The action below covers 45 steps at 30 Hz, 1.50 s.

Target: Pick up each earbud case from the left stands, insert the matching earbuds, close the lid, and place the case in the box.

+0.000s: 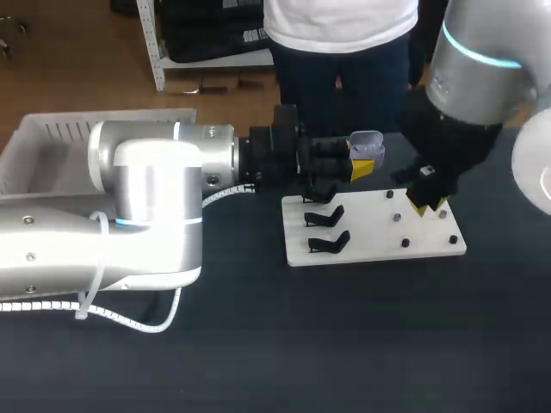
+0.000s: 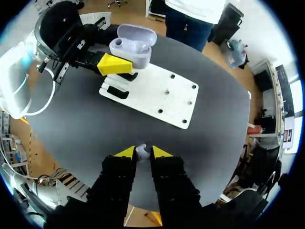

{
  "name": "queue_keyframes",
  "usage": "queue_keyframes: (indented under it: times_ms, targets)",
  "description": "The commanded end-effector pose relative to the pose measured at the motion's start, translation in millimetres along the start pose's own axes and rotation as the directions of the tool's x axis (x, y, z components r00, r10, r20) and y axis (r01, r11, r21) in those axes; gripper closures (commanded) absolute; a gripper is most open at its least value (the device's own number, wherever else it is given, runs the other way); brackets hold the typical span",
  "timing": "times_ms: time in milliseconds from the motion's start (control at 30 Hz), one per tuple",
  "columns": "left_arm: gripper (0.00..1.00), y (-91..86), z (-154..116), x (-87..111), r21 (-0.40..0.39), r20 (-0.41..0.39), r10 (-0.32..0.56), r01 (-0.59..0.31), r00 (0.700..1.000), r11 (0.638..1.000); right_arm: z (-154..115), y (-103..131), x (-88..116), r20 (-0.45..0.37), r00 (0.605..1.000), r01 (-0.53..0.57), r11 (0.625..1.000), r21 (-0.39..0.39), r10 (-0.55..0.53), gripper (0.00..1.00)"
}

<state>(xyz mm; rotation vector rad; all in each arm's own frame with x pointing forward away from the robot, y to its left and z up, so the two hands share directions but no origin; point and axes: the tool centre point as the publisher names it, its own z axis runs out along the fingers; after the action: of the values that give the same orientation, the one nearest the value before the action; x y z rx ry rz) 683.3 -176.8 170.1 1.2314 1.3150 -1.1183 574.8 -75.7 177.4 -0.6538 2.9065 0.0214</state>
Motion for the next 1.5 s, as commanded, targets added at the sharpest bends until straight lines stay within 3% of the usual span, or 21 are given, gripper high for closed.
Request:
queue_keyframes:
  times_ms: [33,267,667,967,1500]
  targets:
    - [1.00,-1.4,0.5,2.0,-0.008,0.009,0.005,-0.005,1.000,1.000,-25.6,7.6,-19.7,0.017,1.000,0.006,1.000,0.015,-0.007,1.00]
    - [1.00,-1.4,0.5,2.0,-0.008,0.009,0.005,-0.005,1.000,1.000,-44.2,17.9,-49.7,0.117,0.992,0.045,0.999,0.022,-0.048,1.00]
    - [1.00,-1.4,0.5,2.0,-0.008,0.009,0.005,-0.005,1.000,1.000,-53.2,34.7,-88.9,0.205,0.974,0.098,0.995,-0.015,-0.093,1.00]
    - [1.00,-1.4,0.5,2.0,-0.008,0.009,0.005,-0.005,1.000,1.000,-46.2,39.0,-113.6,0.208,0.971,0.125,0.992,-0.018,-0.118,1.00]
    - [1.00,-1.4,0.5,2.0,-0.008,0.009,0.005,-0.005,1.000,1.000,-26.4,24.8,-128.0,0.181,0.978,0.106,0.994,-0.004,-0.103,1.00]
